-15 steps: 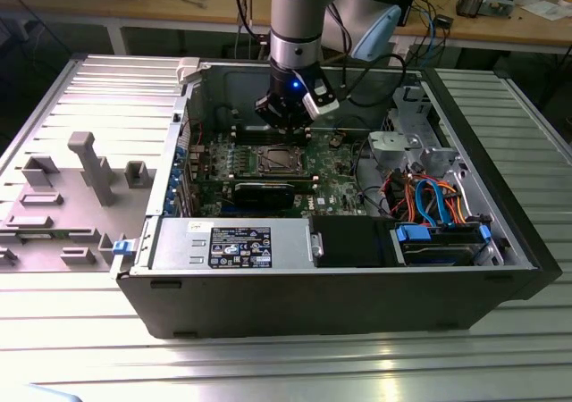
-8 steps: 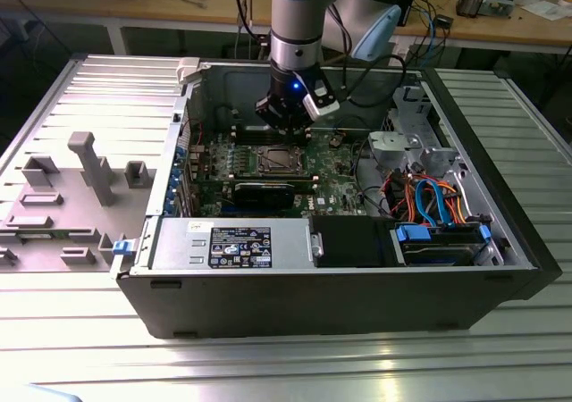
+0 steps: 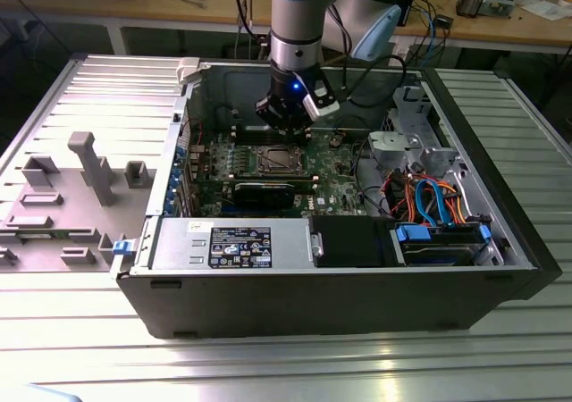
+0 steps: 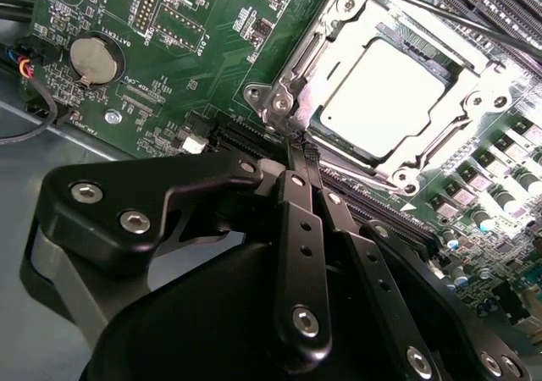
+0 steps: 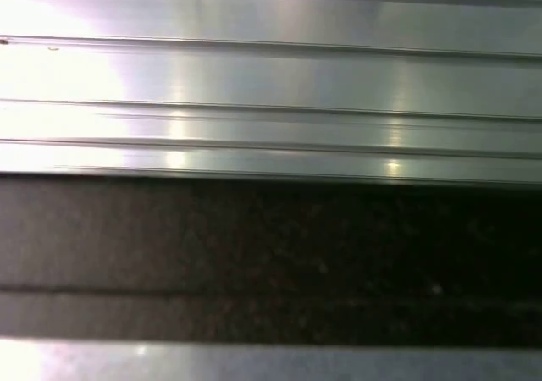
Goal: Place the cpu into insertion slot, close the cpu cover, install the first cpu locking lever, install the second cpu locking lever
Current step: 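Install the first cpu locking lever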
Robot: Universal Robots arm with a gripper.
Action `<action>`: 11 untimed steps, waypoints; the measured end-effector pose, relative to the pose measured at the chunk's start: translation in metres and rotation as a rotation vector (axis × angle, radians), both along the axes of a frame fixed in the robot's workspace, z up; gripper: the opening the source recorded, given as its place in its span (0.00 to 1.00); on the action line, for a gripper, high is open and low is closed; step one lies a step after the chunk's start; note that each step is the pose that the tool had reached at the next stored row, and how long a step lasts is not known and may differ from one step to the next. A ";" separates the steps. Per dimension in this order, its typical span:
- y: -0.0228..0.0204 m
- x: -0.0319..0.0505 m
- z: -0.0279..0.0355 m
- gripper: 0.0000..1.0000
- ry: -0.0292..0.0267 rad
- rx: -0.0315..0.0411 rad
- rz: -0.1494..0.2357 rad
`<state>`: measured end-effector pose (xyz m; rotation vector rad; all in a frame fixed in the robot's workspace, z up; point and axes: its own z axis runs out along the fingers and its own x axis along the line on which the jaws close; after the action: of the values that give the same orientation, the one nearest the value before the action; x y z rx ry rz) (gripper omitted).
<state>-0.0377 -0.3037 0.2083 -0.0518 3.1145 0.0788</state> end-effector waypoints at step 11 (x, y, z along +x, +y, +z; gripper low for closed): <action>0.0000 0.0007 -0.0028 0.11 -0.0001 -0.0045 -0.003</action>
<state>-0.0371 -0.3037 0.2055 -0.0467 3.1147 0.0718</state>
